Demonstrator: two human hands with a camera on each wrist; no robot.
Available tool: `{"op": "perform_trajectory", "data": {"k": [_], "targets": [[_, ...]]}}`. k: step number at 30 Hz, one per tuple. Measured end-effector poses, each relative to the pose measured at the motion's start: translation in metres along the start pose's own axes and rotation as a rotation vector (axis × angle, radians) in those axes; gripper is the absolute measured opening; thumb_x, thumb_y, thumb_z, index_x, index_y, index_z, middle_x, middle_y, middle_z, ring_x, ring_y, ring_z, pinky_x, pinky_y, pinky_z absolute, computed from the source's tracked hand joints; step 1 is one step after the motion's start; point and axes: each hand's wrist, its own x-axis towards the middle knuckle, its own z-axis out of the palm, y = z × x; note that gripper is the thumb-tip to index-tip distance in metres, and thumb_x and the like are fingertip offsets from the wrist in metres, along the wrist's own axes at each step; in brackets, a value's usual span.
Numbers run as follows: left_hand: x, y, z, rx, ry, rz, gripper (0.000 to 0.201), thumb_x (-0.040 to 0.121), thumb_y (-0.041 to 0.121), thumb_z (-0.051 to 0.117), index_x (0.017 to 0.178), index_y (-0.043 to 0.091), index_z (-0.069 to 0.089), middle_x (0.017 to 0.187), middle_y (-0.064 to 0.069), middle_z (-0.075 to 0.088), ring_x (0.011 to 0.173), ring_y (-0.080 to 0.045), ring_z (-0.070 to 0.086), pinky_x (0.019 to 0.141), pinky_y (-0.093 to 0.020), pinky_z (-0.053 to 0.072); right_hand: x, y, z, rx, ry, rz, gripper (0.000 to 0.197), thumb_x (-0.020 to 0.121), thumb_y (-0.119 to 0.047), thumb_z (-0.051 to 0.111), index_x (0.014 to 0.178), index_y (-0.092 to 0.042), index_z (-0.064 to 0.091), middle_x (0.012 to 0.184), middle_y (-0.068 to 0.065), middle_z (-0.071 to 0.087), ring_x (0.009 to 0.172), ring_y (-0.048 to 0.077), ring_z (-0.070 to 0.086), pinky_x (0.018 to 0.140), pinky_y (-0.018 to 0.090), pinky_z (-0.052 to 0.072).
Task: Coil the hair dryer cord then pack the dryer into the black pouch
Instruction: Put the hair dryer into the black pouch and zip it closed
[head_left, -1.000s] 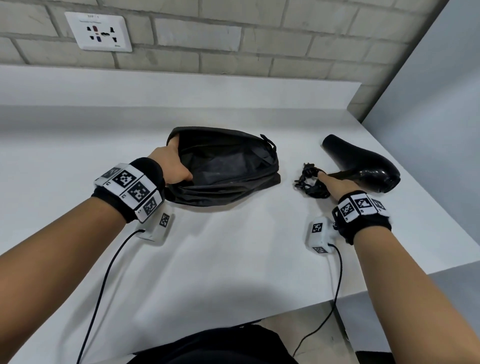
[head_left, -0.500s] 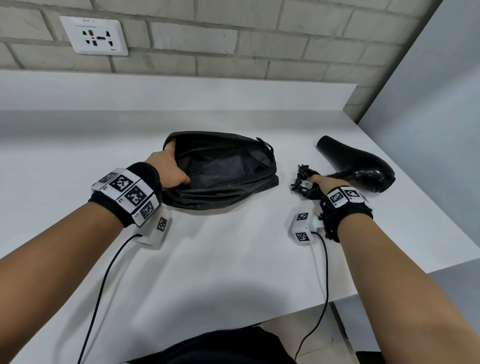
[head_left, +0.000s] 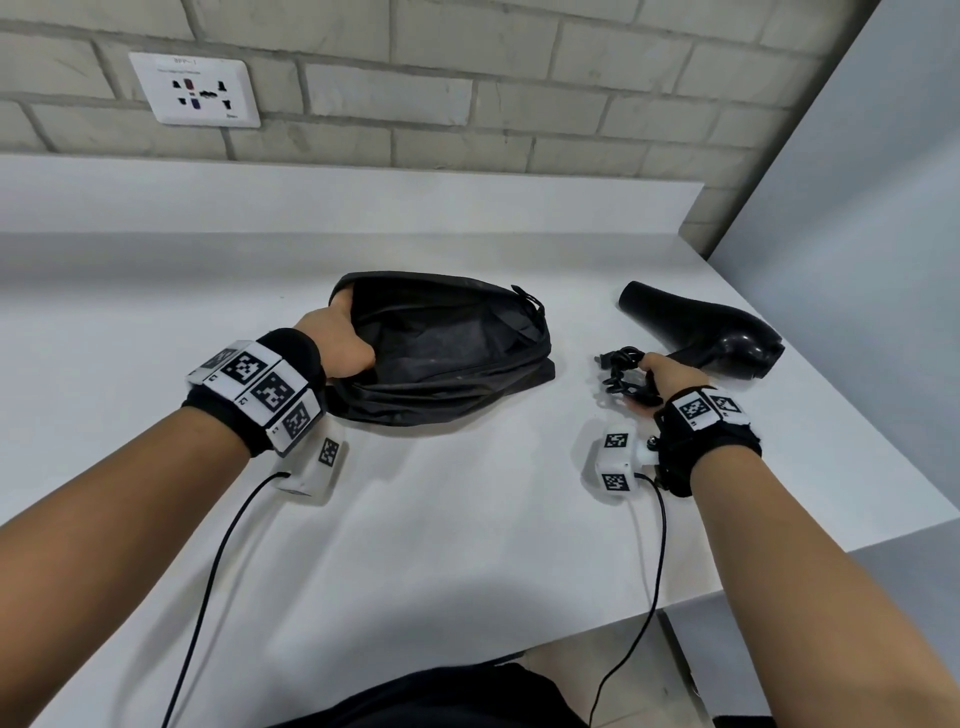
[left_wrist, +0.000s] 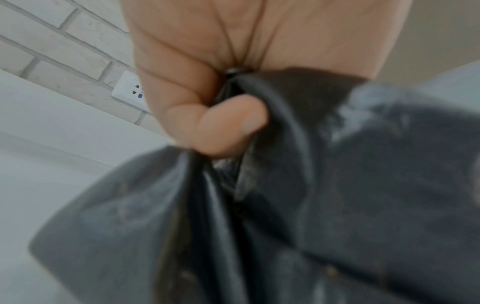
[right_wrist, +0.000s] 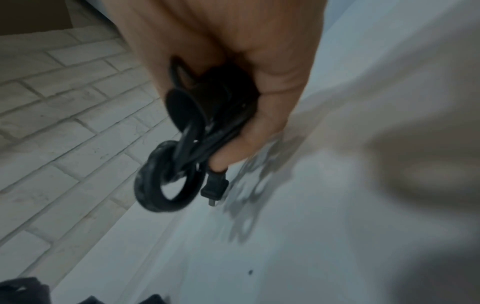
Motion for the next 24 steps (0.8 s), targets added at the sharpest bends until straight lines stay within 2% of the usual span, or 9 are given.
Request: {"op": "perform_trajectory", "data": {"k": [2,3,5,9,14,16,19,21,24], "targets": [[0.0,0.001,-0.002,-0.011,0.003,-0.002,0.084,0.08,0.006,0.05,0.149,0.021,0.003,0.098,-0.015,0.053,0.083,-0.032,0.054,0.068,-0.034,0.049,0.001,0.003,0.0,0.055,0.019,-0.062,0.016,0.07,-0.008,0.064,0.082,-0.004,0.054,0.074,0.014,0.059,0.063,0.027,0.059,0.07,0.05,0.056],[0.0,0.001,-0.002,-0.014,0.008,-0.004,0.084,0.08,0.005,0.049,0.149,0.021,0.004,0.098,-0.015,0.053,0.084,-0.032,0.054,0.069,-0.034,0.049,0.004,0.004,0.0,0.047,0.031,-0.115,0.029,0.066,-0.01,0.065,0.093,-0.003,0.055,0.08,0.015,0.061,0.065,0.027,0.059,0.071,0.048,0.056],[0.001,0.001,-0.002,-0.015,0.018,-0.011,0.082,0.081,0.005,0.048,0.149,0.021,0.005,0.104,-0.017,0.055,0.089,-0.032,0.053,0.072,-0.033,0.046,0.008,0.003,-0.001,0.023,0.036,-0.243,0.043,0.065,-0.009,0.066,0.105,-0.006,0.05,0.088,0.016,0.061,0.064,0.023,0.058,0.063,0.039,0.055],[0.004,0.003,-0.001,-0.03,0.022,-0.032,0.081,0.081,0.006,0.047,0.149,0.021,0.006,0.115,-0.021,0.058,0.084,-0.031,0.051,0.072,-0.031,0.043,-0.011,-0.018,0.006,-0.076,-0.104,-0.527,0.037,0.07,0.0,0.064,0.094,-0.02,0.043,0.078,0.002,0.056,0.06,0.017,0.056,0.05,0.024,0.05],[0.003,0.004,-0.003,-0.069,0.013,-0.054,0.079,0.081,0.006,0.048,0.148,0.023,0.01,0.111,-0.018,0.058,0.083,-0.032,0.054,0.063,-0.03,0.045,-0.045,-0.038,0.031,-0.198,-0.364,-0.867,0.046,0.073,-0.002,0.068,0.105,-0.024,0.044,0.077,-0.009,0.052,0.068,0.006,0.053,0.063,0.015,0.047],[0.0,0.005,-0.006,-0.098,-0.004,-0.072,0.079,0.08,0.006,0.048,0.147,0.024,0.011,0.105,-0.015,0.056,0.082,-0.034,0.057,0.057,-0.031,0.048,-0.055,-0.041,0.04,-0.259,-0.45,-0.945,0.046,0.075,-0.005,0.068,0.107,-0.027,0.044,0.077,-0.01,0.05,0.069,0.002,0.051,0.067,0.014,0.044],[-0.002,0.003,-0.012,-0.172,-0.01,-0.095,0.077,0.079,0.005,0.048,0.146,0.025,0.015,0.102,-0.014,0.055,0.075,-0.033,0.059,0.054,-0.032,0.05,-0.059,-0.044,0.047,-0.372,-0.558,-1.0,0.044,0.075,-0.006,0.068,0.108,-0.023,0.043,0.082,-0.004,0.055,0.067,-0.005,0.051,0.064,0.005,0.042],[-0.002,0.001,-0.015,-0.233,-0.027,-0.114,0.075,0.077,0.004,0.049,0.143,0.027,0.021,0.104,-0.014,0.056,0.073,-0.03,0.06,0.055,-0.032,0.051,-0.057,-0.044,0.05,-0.452,-0.606,-1.016,0.042,0.076,-0.007,0.068,0.109,-0.018,0.044,0.095,0.007,0.061,0.075,0.004,0.055,0.066,0.008,0.045],[-0.004,-0.003,-0.021,-0.325,-0.12,-0.109,0.081,0.063,0.01,0.054,0.137,0.029,0.028,0.119,-0.014,0.056,0.098,-0.036,0.063,0.076,-0.046,0.056,-0.055,-0.047,0.055,-0.562,-0.671,-1.033,0.043,0.076,-0.008,0.067,0.111,-0.018,0.043,0.107,0.016,0.061,0.085,0.024,0.059,0.074,0.025,0.049]]}}
